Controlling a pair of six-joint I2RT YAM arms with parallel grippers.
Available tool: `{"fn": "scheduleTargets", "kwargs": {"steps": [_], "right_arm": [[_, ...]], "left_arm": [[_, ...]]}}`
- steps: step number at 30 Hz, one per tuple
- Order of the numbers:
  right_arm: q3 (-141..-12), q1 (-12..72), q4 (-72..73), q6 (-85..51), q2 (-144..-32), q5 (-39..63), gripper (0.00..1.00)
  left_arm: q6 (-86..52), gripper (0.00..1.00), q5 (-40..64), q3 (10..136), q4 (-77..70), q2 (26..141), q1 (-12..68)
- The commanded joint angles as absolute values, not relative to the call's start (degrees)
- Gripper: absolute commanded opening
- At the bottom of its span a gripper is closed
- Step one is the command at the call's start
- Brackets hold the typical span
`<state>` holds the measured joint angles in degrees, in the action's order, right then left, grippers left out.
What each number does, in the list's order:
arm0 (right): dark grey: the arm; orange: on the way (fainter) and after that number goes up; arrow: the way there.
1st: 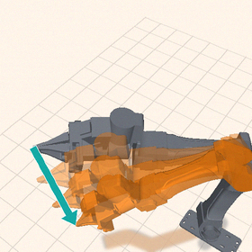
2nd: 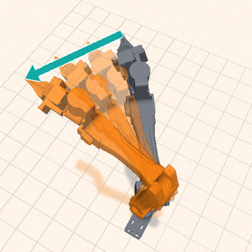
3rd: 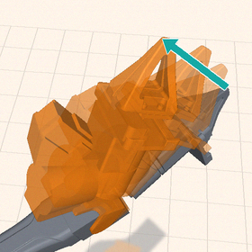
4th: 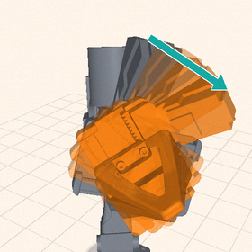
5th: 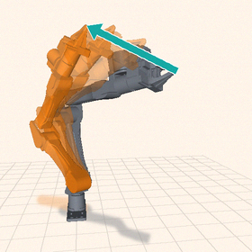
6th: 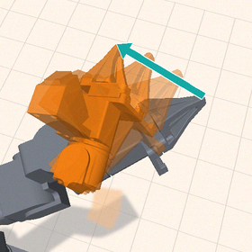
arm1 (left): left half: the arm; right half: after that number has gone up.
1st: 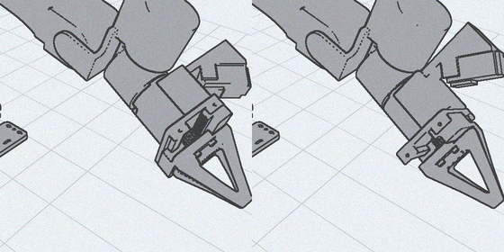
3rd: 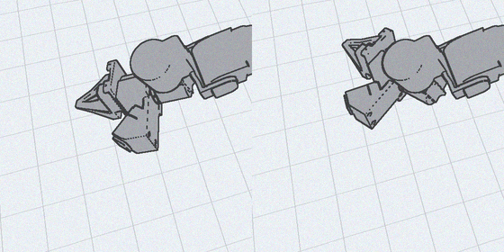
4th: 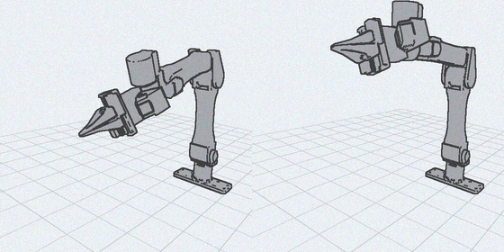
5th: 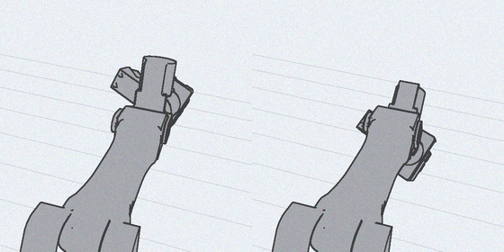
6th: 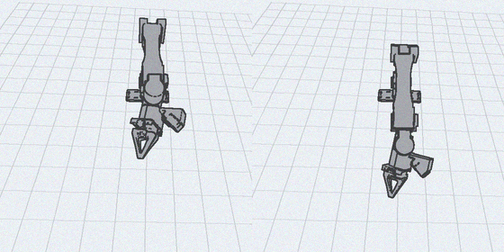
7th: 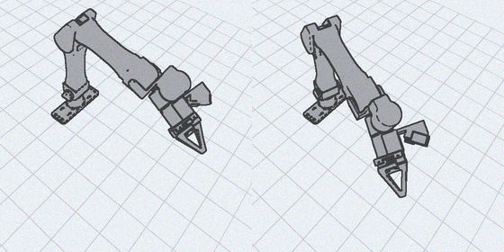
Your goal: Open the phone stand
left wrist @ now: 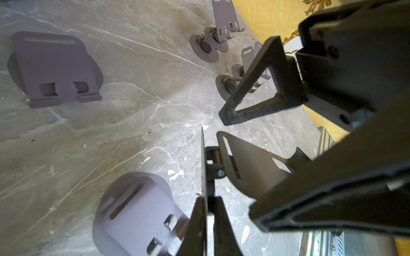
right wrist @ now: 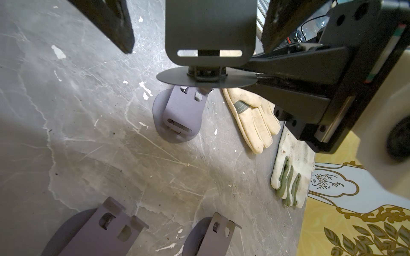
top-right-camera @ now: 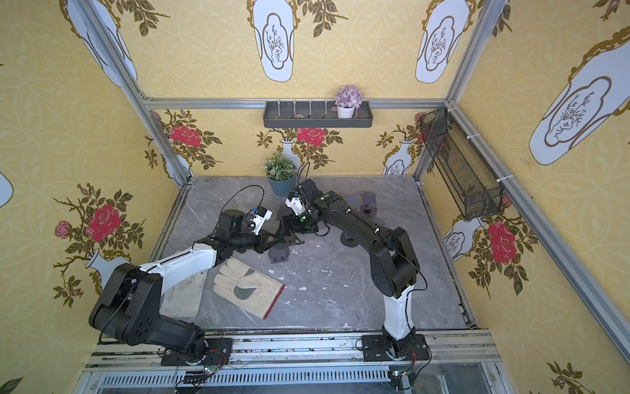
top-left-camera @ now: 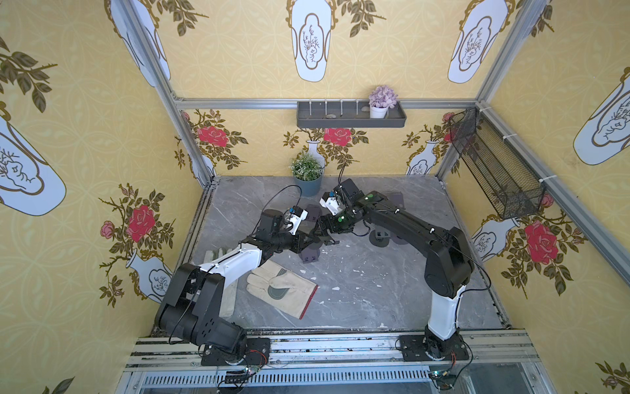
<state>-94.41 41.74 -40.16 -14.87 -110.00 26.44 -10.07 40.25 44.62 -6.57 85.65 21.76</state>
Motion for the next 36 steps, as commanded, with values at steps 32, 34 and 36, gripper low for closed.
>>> {"fn": "scheduleTargets", "kwargs": {"steps": [32,34,36], "right_arm": [[-99.8,40.7,-41.9,-16.2,-106.0,14.7,0.49],[-99.8,40.7,-41.9,-16.3,-105.3,13.9,0.49],[-99.8,40.6,-42.0,-16.4,-104.8,13.5,0.49]], "left_arm": [[-22.6,0.0,34.1,43.4,-10.1,95.2,20.7],[-23.5,0.0,34.0,43.4,-10.4,95.7,19.9],[-24.1,0.0,34.2,43.4,-10.9,96.0,19.3]]}}
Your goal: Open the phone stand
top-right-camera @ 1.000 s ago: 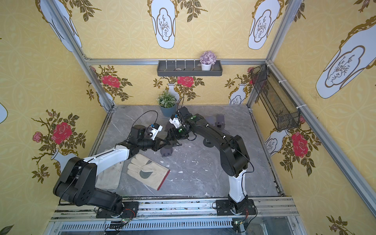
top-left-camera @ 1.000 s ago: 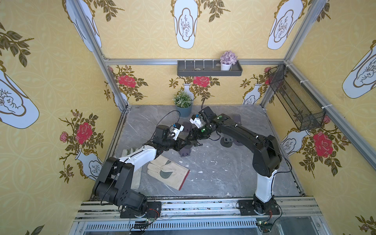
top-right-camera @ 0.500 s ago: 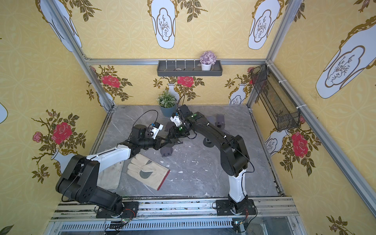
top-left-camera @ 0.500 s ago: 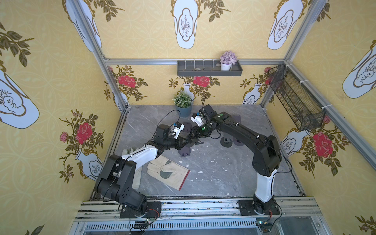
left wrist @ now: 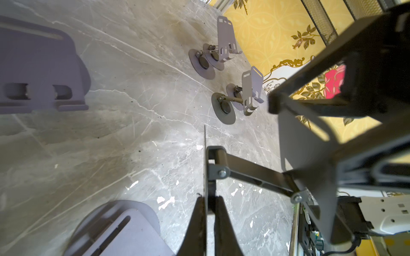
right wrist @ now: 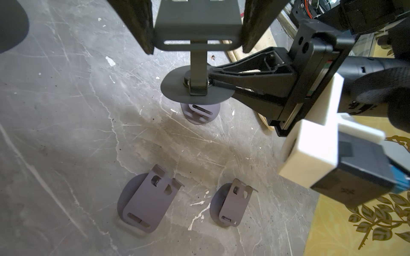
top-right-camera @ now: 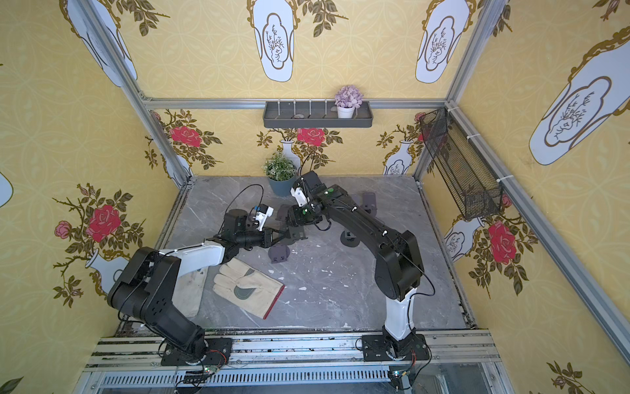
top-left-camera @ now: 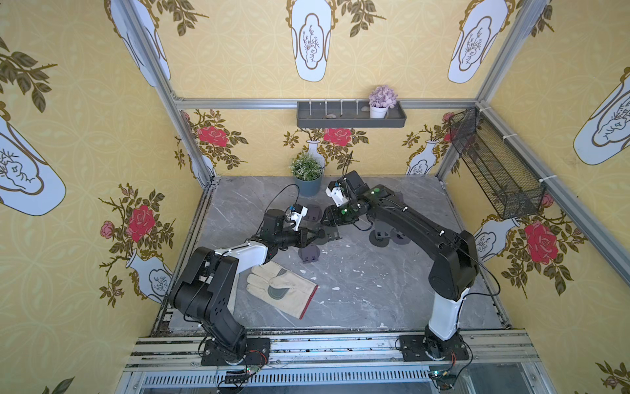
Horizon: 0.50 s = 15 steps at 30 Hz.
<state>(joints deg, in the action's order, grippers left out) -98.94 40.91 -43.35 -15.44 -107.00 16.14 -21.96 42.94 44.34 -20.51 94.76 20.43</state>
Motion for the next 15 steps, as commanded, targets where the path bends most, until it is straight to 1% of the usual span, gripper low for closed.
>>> {"fn": "scheduleTargets", "kwargs": {"steps": [1,15], "right_arm": [[-99.7,40.7,-42.2,-16.4,-104.5,13.4,0.49],[-98.6,41.1,-42.9,-17.0,-102.6,11.8,0.49]], "left_arm": [[-24.4,0.0,34.4,43.4,-11.1,96.1,19.0],[-24.7,0.0,35.1,43.9,-11.9,97.2,17.6]]}}
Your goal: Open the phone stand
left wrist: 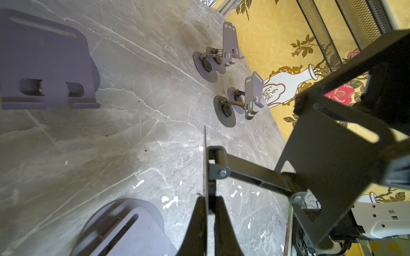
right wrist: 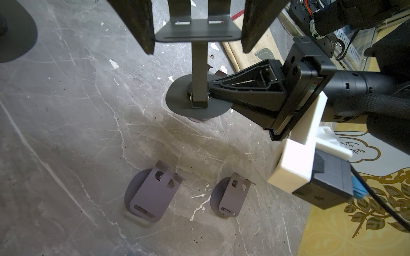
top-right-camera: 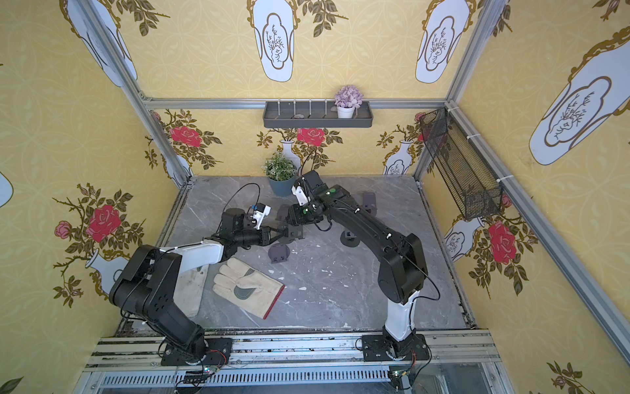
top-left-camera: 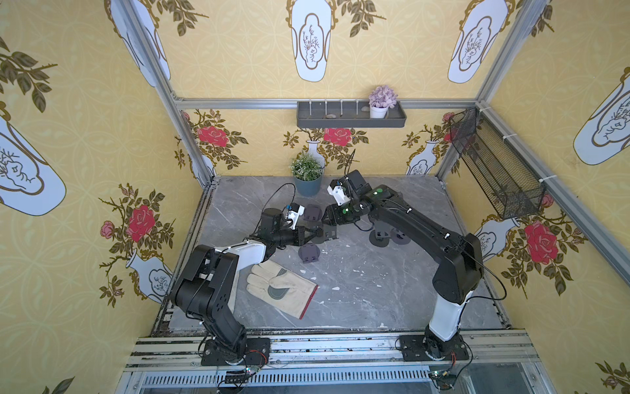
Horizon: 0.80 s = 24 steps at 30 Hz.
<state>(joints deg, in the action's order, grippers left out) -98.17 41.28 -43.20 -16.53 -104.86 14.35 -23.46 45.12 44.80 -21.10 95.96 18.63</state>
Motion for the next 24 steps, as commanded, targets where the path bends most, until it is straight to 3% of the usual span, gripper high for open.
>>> {"fn": "scheduleTargets", "kwargs": {"steps": [1,15,16,18,24], "right_arm": [[-98.5,41.2,-43.0,-17.0,-102.3,11.7,0.49],[-96.1,42.0,-42.2,-17.5,-102.0,12.7,0.54],[-96.1,42.0,-42.0,-17.4,-102.3,12.9,0.59],[-96.2,41.9,-41.7,-17.4,-103.1,13.5,1.0],[-93.9,41.0,-37.1,-17.9,-103.9,18.3,0.98]], "left_arm": [[-24.7,0.0,35.1,44.0,-12.0,97.3,17.6],[-25.6,0.0,37.4,45.9,-13.0,96.5,17.1],[-25.7,0.0,37.8,46.2,-13.1,96.1,17.1],[-25.8,0.0,39.5,46.6,-13.9,95.1,17.1],[-25.8,0.0,44.1,47.4,-15.4,93.8,17.1]]}}
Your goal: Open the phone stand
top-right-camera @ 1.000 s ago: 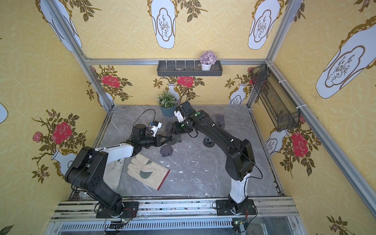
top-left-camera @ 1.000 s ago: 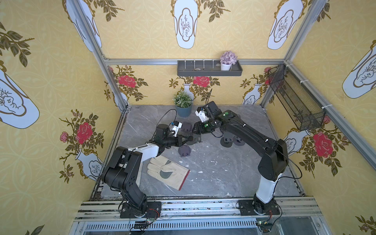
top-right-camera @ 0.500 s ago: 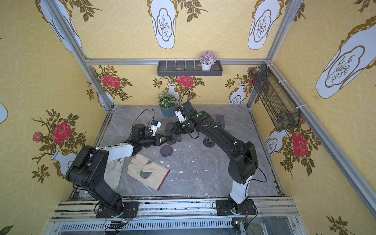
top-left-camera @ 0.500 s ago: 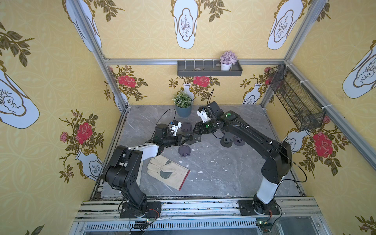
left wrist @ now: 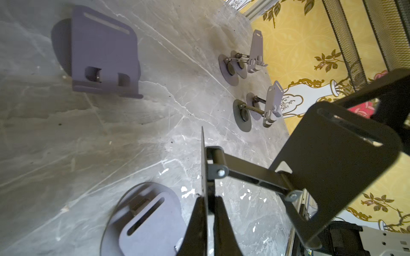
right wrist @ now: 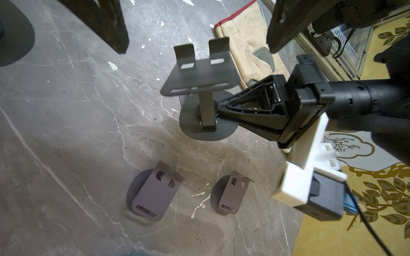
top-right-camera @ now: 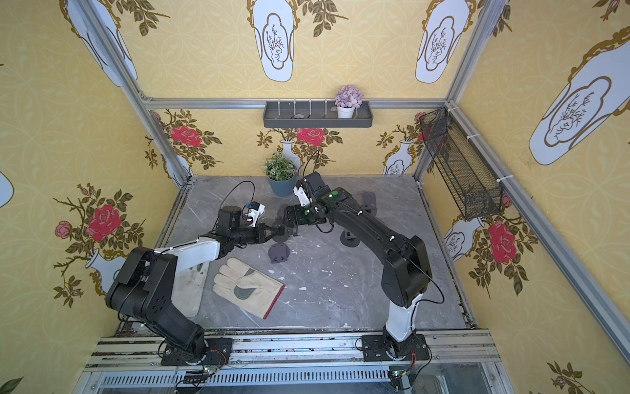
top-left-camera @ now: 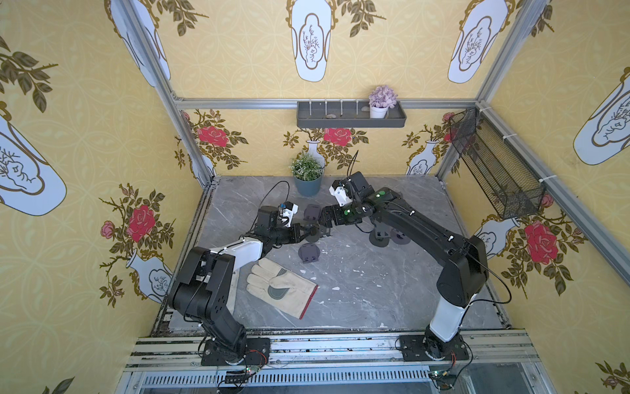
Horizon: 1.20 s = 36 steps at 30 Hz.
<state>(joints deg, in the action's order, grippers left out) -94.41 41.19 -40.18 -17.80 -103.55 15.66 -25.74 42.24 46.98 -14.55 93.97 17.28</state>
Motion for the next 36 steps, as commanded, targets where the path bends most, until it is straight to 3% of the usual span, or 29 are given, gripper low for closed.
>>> {"fn": "scheduleTargets", "kwargs": {"steps": [1,14,20,27,33,34,35,36], "right_arm": [[-93.8,41.0,-36.8,-17.9,-104.1,18.7,0.98],[-94.6,41.1,-35.4,-17.0,-107.8,19.1,1.0],[-95.7,41.0,-35.6,-16.8,-109.3,18.9,0.85],[-98.3,41.0,-36.5,-16.1,-110.7,18.8,0.44],[-98.5,40.8,-37.2,-15.9,-110.5,17.8,0.41],[-98.6,40.6,-37.4,-16.0,-110.5,17.6,0.41],[-98.6,40.4,-37.7,-15.9,-110.5,17.3,0.41],[-98.6,40.3,-37.9,-16.0,-110.5,16.8,0.41]], "left_arm": [[-26.1,0.0,44.8,47.3,-15.8,93.7,17.1],[-28.1,0.0,47.3,45.6,-18.7,92.6,17.3],[-28.7,0.0,47.8,46.1,-19.5,92.4,17.6],[-29.0,0.0,48.0,46.6,-19.8,92.6,17.7],[-29.1,0.01,47.8,46.7,-19.9,92.5,17.7],[-29.1,0.05,47.8,46.7,-19.9,92.5,17.7],[-29.1,0.25,47.4,46.9,-19.5,92.5,17.7],[-29.0,0.53,46.2,47.1,-18.6,92.4,17.7]]}}
